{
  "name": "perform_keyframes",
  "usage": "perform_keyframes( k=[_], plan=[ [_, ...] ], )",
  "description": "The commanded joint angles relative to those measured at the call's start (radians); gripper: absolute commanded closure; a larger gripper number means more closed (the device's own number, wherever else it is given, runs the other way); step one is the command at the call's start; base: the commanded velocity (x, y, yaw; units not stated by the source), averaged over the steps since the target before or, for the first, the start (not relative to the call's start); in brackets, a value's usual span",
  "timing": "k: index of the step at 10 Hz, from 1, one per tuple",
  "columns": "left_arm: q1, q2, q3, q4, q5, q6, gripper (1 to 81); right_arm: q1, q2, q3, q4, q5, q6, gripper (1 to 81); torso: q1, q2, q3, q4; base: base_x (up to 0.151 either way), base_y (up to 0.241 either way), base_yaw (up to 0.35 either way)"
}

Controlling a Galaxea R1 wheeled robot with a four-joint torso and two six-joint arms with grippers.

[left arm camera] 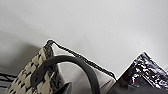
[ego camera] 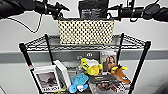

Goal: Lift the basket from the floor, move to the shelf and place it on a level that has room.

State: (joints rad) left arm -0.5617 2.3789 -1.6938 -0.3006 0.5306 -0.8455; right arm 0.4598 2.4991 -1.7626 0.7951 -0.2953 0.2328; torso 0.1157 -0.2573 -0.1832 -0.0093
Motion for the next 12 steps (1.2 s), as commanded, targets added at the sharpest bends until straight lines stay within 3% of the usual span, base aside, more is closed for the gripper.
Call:
perform_keyframes(
  k=[1, 7, 12],
  plan=[
    [-0.171, -0.076, 0.072, 0.002, 0.022, 0.002, 1.0, 0.18, -0.07, 0.066, 0.012, 0.005, 0.002, 1.0, 0.0, 0.0, 0.0, 0.0, 0.0, 0.0, 0.0],
    [-0.203, -0.308, 0.213, 0.005, 0.072, 0.013, 1.0, 0.194, -0.319, 0.264, 0.001, -0.022, 0.007, 1.0, 0.0, 0.0, 0.0, 0.0, 0.0, 0.0, 0.0],
    [-0.186, -0.533, 0.227, 0.049, 0.236, 0.095, 1.0, 0.162, -0.518, 0.243, -0.089, -0.188, 0.007, 1.0, 0.0, 0.0, 0.0, 0.0, 0.0, 0.0, 0.0]
  ],
)
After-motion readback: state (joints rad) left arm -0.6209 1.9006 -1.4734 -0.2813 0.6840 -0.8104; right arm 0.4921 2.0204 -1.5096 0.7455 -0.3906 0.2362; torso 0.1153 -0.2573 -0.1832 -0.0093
